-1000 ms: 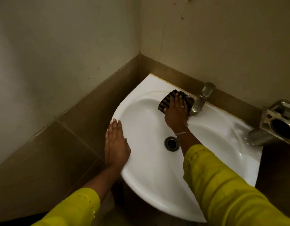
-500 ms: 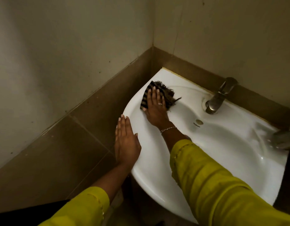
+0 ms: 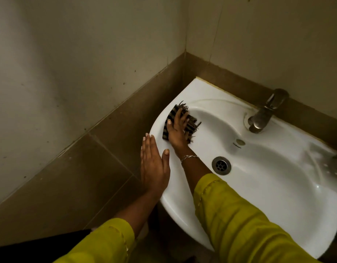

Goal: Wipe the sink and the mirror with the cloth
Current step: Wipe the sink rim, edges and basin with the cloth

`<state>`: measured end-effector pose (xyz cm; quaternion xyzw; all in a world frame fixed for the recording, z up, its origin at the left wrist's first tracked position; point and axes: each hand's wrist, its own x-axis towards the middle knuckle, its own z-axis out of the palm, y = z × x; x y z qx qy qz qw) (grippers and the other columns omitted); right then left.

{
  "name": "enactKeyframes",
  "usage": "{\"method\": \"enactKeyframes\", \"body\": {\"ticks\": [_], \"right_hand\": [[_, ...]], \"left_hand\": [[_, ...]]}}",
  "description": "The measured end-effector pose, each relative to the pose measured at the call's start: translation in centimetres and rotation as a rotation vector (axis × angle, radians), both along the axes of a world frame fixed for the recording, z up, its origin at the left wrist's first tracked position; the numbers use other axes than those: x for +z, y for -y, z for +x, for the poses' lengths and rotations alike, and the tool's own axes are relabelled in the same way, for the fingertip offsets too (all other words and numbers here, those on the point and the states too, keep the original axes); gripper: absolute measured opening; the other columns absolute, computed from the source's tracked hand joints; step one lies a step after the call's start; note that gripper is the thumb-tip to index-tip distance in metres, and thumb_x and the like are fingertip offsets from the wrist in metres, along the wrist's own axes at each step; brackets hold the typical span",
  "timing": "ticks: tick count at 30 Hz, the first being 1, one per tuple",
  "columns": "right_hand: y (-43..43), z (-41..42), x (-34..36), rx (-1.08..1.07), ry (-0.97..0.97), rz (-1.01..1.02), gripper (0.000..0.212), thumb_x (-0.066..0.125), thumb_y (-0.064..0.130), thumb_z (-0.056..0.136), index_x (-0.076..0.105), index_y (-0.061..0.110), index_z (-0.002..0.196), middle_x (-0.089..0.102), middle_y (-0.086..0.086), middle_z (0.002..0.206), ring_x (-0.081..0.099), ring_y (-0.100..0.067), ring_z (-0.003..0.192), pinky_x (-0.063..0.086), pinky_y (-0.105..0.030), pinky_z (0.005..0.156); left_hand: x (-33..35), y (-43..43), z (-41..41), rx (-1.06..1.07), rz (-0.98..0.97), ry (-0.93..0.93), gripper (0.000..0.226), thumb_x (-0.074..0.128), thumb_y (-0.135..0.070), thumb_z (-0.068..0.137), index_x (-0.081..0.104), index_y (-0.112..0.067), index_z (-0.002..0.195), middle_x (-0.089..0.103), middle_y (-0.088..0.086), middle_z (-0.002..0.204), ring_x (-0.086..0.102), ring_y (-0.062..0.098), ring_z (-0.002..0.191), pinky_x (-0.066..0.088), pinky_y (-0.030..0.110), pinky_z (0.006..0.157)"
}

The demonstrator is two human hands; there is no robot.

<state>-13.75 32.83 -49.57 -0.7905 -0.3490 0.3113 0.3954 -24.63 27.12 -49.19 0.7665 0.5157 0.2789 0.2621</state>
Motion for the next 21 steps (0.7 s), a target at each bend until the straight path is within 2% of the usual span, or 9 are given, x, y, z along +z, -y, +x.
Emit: {"method": "enactKeyframes", "body": {"ticks": [3, 7, 12, 17, 19, 21], "right_hand": [[0.9, -0.7, -0.4, 0.091, 0.040, 0.040, 0.053, 0.023, 0.033, 0.101, -0.003, 0.027, 0.147, -0.019, -0.003, 0.155, -0.018, -0.022, 0.143, -0.007, -0.053, 0.112], [2.4, -2.1, -0.5, 0.244, 0.062, 0.081, 0.062, 0.016, 0.047, 0.085, 0.008, 0.036, 0.145, -0.019, -0.001, 0.156, -0.019, -0.020, 0.143, -0.009, -0.053, 0.110], [3.9, -2.4, -0.8, 0.392, 0.070, 0.067, 0.057, 0.020, 0.048, 0.088, 0.013, 0.038, 0.144, -0.020, 0.001, 0.155, -0.020, -0.018, 0.141, -0.009, -0.055, 0.110], [6.3, -2.8, -0.5, 0.495, -0.014, 0.036, 0.049, 0.025, 0.039, 0.096, 0.016, 0.034, 0.145, -0.014, 0.002, 0.156, -0.015, -0.018, 0.143, -0.006, -0.058, 0.113], [7.3, -3.4, -0.3, 0.494, -0.083, 0.025, 0.044, 0.024, 0.034, 0.099, 0.021, 0.033, 0.144, -0.009, 0.005, 0.157, -0.012, -0.016, 0.144, -0.006, -0.056, 0.115], [8.5, -3.9, 0.1, 0.476, -0.185, 0.031, 0.043, 0.026, 0.037, 0.097, 0.021, 0.043, 0.139, 0.000, 0.006, 0.157, -0.004, -0.015, 0.145, -0.002, -0.055, 0.116]], "left_hand": [[-0.1, 0.0, -0.1, -0.011, -0.036, 0.062, 0.094, -0.002, -0.073, 0.078, 0.018, -0.009, 0.143, 0.017, 0.008, 0.154, 0.007, 0.010, 0.140, 0.011, 0.028, 0.114], [-0.2, -0.1, -0.2, -0.031, -0.034, 0.096, 0.091, 0.000, -0.071, 0.081, 0.017, -0.008, 0.143, 0.016, 0.009, 0.154, 0.007, 0.011, 0.141, 0.012, 0.031, 0.116], [-0.3, -0.2, -0.2, -0.030, -0.058, 0.188, 0.091, 0.003, -0.072, 0.081, 0.019, -0.007, 0.143, 0.020, 0.010, 0.153, 0.009, 0.012, 0.141, 0.014, 0.031, 0.115], [-0.5, -0.2, -0.2, -0.011, -0.051, 0.278, 0.091, 0.006, -0.071, 0.082, 0.022, -0.005, 0.142, 0.019, 0.013, 0.153, 0.012, 0.014, 0.141, 0.014, 0.024, 0.113], [-0.6, -0.2, -0.2, 0.008, -0.034, 0.288, 0.090, 0.007, -0.069, 0.083, 0.022, -0.003, 0.141, 0.019, 0.015, 0.153, 0.012, 0.016, 0.141, 0.014, 0.026, 0.114], [-0.4, -0.2, -0.1, 0.014, -0.027, 0.287, 0.090, 0.007, -0.069, 0.084, 0.022, -0.001, 0.141, 0.019, 0.016, 0.153, 0.011, 0.017, 0.140, 0.014, 0.030, 0.115]]}}
